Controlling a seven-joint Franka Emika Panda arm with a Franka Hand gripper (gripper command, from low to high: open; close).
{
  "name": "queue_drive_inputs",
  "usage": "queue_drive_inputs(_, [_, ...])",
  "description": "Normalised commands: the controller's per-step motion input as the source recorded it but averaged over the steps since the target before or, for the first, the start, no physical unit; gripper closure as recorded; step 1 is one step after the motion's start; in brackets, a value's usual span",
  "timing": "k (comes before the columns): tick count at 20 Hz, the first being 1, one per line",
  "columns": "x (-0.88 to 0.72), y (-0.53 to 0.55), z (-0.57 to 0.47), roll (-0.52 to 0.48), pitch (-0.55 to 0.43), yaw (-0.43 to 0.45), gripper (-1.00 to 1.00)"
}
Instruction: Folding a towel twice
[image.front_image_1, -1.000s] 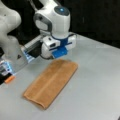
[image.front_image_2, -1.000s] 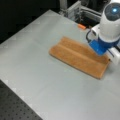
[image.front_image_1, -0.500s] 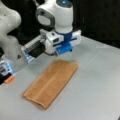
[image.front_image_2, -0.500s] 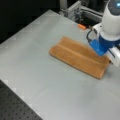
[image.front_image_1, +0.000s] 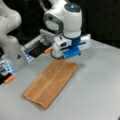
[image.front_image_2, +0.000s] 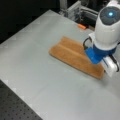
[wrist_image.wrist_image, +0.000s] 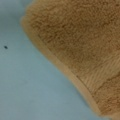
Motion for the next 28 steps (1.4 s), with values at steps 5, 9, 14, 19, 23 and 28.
queue_drive_inputs(5, [0.17, 0.24, -0.06, -0.291, 0.161, 0.101, -1.00])
queue_drive_inputs(9, [0.17, 0.11, -0.07, -0.288, 0.136, 0.145, -1.00])
queue_drive_inputs(14, [0.16, 0.02, -0.03, -0.345, 0.094, 0.186, -1.00])
queue_drive_inputs(19, [0.16, 0.05, -0.01, -0.295, 0.072, 0.066, -1.00])
queue_drive_inputs(23, [0.18, 0.12, -0.06, -0.228, 0.056, -0.043, -1.00])
queue_drive_inputs(28, [0.23, 0.15, -0.12, -0.184, 0.032, -0.031, -1.00])
